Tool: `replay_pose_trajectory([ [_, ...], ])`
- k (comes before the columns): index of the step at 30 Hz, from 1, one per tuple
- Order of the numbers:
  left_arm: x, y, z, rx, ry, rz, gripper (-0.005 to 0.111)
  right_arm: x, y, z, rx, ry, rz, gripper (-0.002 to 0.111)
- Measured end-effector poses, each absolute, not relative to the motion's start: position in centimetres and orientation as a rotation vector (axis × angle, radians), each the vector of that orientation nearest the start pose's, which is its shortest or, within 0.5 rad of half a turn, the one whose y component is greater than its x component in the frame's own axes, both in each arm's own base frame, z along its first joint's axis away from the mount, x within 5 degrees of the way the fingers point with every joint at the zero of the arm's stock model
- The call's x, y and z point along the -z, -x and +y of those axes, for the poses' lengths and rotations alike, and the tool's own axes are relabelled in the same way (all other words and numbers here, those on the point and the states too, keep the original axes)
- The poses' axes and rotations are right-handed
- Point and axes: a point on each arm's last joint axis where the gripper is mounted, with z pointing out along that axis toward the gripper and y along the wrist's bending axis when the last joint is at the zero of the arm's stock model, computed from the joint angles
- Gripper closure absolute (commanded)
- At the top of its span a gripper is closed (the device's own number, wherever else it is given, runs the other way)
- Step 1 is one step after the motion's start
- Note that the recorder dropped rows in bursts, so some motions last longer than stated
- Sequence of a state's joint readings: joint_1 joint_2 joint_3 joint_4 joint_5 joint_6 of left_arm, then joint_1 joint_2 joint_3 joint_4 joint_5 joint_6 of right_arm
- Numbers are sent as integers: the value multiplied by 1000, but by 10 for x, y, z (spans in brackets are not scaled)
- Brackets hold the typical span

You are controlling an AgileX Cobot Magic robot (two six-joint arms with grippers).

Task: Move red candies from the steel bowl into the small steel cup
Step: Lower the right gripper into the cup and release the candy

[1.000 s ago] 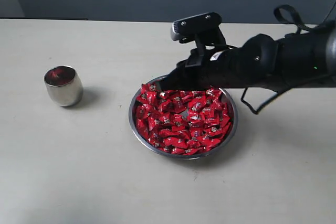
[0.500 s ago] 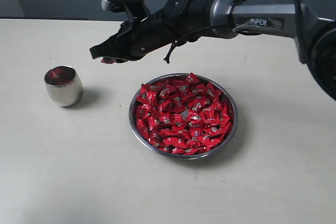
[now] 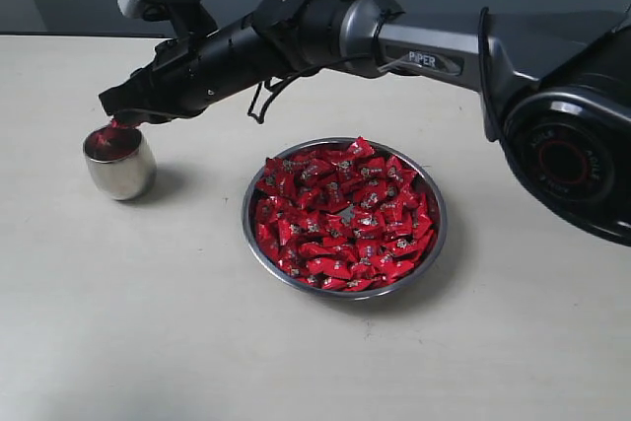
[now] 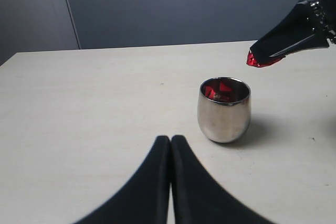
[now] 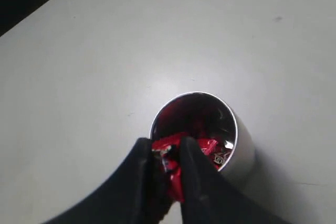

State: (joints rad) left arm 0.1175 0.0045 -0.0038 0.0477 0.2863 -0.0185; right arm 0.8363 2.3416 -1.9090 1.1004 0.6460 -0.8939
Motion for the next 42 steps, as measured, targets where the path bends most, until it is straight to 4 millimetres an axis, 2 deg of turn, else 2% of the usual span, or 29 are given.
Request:
replay_pose_trajectory([
  [9, -188, -54, 8, -117, 90, 1769, 106, -190, -314, 437, -1145, 1144, 2049, 109],
  [21, -188, -54, 8, -117, 90, 1769, 106, -173, -322, 456, -1246, 1083, 2111, 109],
  [25, -188, -54, 8, -117, 90, 1769, 106, -167, -323, 458, -1258, 1077, 2133, 109],
  [42, -188, -54, 8, -117, 90, 1769, 106, -168, -323, 458, -1257, 1061, 2137, 109],
])
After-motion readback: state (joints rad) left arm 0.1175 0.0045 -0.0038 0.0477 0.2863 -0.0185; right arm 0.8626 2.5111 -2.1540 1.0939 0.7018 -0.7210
